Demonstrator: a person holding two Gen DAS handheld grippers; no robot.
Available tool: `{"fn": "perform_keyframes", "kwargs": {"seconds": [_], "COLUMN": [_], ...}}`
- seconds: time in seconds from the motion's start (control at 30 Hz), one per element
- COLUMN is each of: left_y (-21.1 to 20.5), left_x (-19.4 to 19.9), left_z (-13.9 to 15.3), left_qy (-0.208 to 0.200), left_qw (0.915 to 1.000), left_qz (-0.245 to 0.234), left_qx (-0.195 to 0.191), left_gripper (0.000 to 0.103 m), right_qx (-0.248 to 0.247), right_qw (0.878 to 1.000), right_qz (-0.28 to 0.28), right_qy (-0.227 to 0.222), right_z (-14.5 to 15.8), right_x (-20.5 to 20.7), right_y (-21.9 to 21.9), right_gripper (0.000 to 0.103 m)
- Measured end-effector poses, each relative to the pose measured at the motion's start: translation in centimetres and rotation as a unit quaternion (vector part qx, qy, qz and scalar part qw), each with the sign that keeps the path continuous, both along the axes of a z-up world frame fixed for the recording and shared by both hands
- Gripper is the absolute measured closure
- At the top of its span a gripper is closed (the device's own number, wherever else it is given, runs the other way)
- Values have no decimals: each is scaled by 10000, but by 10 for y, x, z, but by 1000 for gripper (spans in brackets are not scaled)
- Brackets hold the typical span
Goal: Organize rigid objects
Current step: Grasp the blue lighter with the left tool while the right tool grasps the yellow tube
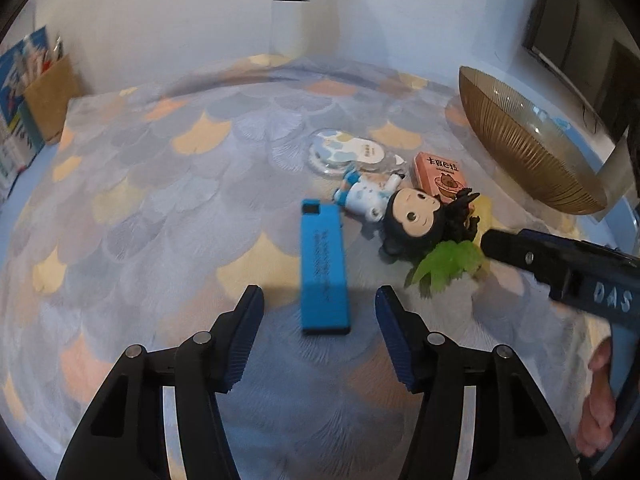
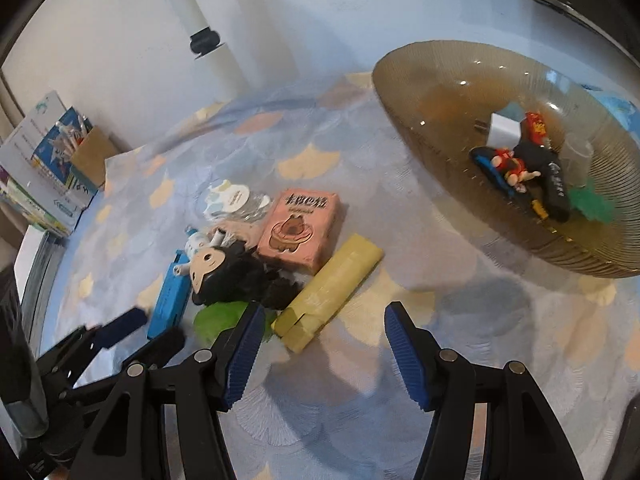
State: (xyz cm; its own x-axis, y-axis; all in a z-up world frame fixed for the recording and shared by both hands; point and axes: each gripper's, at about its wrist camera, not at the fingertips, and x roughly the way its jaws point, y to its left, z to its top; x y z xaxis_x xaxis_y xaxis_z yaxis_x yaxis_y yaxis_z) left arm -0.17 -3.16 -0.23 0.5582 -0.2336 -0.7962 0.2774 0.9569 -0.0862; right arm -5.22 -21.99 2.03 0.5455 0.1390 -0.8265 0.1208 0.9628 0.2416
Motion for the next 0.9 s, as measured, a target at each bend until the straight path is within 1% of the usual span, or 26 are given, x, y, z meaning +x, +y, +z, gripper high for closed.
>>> {"fn": "perform_keyframes", "kwargs": {"seconds": [0.1, 0.2, 0.3, 0.4, 0.5, 0.53, 0.57, 0.6, 0.63, 0.77, 0.83, 0.9], "left_y": [-5, -1, 2, 1, -1, -2, -3, -2, -1, 10, 18, 25], "left_x": [2, 1, 2, 4, 5, 4, 4, 3, 2, -6, -16, -27], "left_z": [0, 0, 0, 0, 0, 0, 0, 1, 1, 2, 3, 3], "left_qy": [-97, -161, -201, -215, -227, -256, -295, -291, -246, -150, -84, -20], "left_qw": [9999, 9999, 9998, 9997, 9997, 9996, 9994, 9995, 9997, 9996, 9993, 9990], "left_qz": [-21, -14, 25, 67, 78, 100, 95, 61, 56, 136, 251, 333], "left_qx": [97, 22, -68, -24, 53, 101, 145, 122, 33, -189, -253, -291], "left_gripper": [47, 47, 47, 47, 49, 59, 74, 82, 82, 82, 82, 82], "right_qx": [-193, -167, -173, -435, -448, -431, -488, -420, -292, 63, 53, -198], "right_qw": [9998, 9998, 9997, 9989, 9989, 9990, 9988, 9991, 9995, 9993, 9979, 9927], "right_qz": [51, -45, 70, -37, -94, -72, -44, 37, 97, 364, 637, 1189], "right_qy": [56, 110, 185, 175, 60, 52, 17, -15, -16, -77, -132, -86], "right_z": [-2, -6, -9, -11, -12, -12, -11, -11, -11, -12, -12, -10], "right_x": [4, 8, 11, 15, 18, 16, 13, 10, 4, -20, -38, -59], "right_y": [7, 7, 14, 21, 20, 19, 18, 15, 10, -4, -4, 3], "right_gripper": [43, 43, 43, 42, 42, 49, 66, 71, 77, 79, 79, 79]}}
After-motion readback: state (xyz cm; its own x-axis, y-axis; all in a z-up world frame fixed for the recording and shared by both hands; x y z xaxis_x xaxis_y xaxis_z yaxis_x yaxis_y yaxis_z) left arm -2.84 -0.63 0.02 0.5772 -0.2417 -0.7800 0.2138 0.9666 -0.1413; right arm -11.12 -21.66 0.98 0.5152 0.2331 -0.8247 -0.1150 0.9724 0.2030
